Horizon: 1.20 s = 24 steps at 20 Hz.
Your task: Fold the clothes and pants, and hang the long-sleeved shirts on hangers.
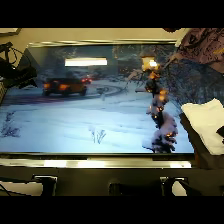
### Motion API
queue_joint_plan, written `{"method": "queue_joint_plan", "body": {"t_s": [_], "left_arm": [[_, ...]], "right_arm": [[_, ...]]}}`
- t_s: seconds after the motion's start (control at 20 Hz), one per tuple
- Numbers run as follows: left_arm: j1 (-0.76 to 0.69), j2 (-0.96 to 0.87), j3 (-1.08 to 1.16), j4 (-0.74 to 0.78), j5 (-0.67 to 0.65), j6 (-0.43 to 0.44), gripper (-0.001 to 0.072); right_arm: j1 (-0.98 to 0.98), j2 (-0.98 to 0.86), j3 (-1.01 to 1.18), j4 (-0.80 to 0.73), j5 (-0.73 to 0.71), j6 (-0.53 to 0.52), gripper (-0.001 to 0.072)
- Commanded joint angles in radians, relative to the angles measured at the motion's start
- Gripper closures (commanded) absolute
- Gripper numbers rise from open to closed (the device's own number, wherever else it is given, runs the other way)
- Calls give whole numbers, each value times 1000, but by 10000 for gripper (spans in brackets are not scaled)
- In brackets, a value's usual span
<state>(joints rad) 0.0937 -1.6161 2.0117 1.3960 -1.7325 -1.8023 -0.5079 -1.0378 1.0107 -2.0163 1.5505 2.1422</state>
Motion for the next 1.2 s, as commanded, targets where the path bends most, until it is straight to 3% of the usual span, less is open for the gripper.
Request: {"method": "queue_joint_plan", "body": {"t_s": [0.0, 0.85, 0.9, 1.05, 1.15], "left_arm": [[0, 0, 0, 0, 0, 0, 690], [0, 0, 0, 0, 1, 0, 690], [0, 0, 0, 1, 1, 0, 690], [0, 0, 0, 1, 1, 0, 690], [0, 1, 0, 1, 1, 0, 690]], "right_arm": [[-1, 6, -61, -16, 5, 13, 677], [-1, 6, -115, -99, 83, -14, 672], [-1, 6, -115, -100, 86, -15, 624], [-1, 6, -112, -96, 80, -61, 234], [0, 6, -69, -47, 58, -74, 245]]}}
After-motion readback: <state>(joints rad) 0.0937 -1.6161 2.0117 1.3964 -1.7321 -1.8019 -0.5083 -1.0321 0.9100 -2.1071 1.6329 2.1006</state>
